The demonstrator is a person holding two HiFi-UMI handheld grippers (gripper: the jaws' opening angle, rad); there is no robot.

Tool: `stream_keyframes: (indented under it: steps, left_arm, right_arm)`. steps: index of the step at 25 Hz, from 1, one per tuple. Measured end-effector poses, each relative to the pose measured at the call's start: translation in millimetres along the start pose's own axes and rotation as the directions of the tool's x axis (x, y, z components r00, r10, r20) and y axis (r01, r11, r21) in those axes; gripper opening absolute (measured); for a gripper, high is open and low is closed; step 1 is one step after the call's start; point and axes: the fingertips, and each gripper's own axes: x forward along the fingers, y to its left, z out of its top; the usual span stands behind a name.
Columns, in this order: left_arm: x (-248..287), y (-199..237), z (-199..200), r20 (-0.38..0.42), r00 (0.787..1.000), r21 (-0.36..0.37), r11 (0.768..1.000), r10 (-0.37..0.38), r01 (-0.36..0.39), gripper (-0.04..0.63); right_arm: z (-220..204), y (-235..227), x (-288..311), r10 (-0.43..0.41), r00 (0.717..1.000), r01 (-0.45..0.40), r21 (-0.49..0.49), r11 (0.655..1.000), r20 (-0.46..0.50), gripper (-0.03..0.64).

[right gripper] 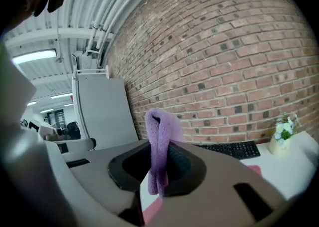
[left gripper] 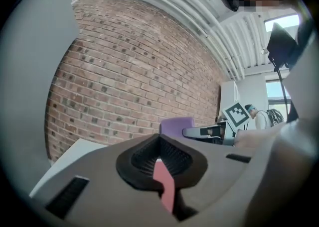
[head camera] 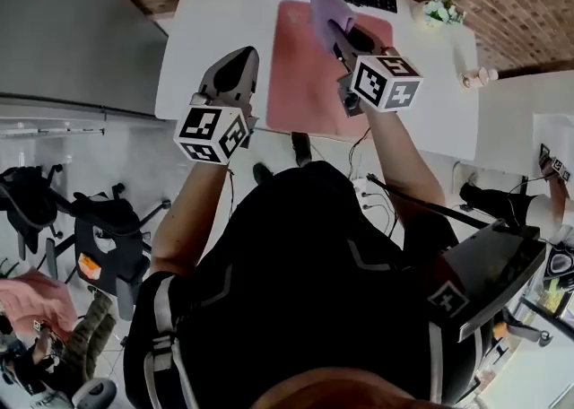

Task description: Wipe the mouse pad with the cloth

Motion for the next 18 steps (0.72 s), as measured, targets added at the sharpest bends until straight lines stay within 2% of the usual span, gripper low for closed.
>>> stream_keyframes:
  steps: [3, 6, 8, 10, 13, 18]
  left_arm:
    - [-8.6, -17.9, 8.2, 0.038, 0.999, 0.016, 0.999, -0.040, 0.039, 0.005]
    - [-16.8, -38.4, 3.0, 0.025, 0.995, 0.039, 0.995, -0.095, 0.094, 0.005]
    - [-16.6, -46.1, 12.3, 0.029, 0.993, 0.074, 0.991, -0.112, 0.109, 0.005]
    - [-16.8, -53.5, 24.5, 0.055, 0.991, 0.077, 0.990, -0.119, 0.115, 0.005]
    - [-18.4, -61.4, 33.6, 0.066, 0.993, 0.063, 0.994, -0.094, 0.090, 0.005]
    - [-12.2, -74.7, 48.0, 0.034, 0.999, 0.148, 0.989, -0.029, 0.023, 0.005]
  right_arm:
    - [-2.3, 4.9, -29.7, -0.039, 0.999, 0.039, 0.001, 0.999, 0.034, 0.058]
    - [-10.2, 5.1, -57.1, -0.095, 0.994, 0.093, 0.034, 0.995, 0.059, 0.060]
    - [-7.3, 3.5, -69.7, -0.120, 0.990, 0.118, 0.028, 0.993, 0.079, 0.058]
    - [-3.0, -0.6, -83.4, -0.145, 0.985, 0.144, 0.014, 0.989, 0.098, 0.059]
    - [0.6, -3.2, -106.0, -0.149, 0.981, 0.152, -0.013, 0.988, 0.122, 0.058]
    - [8.0, -4.2, -133.9, -0.143, 0.978, 0.151, -0.044, 0.987, 0.153, 0.058]
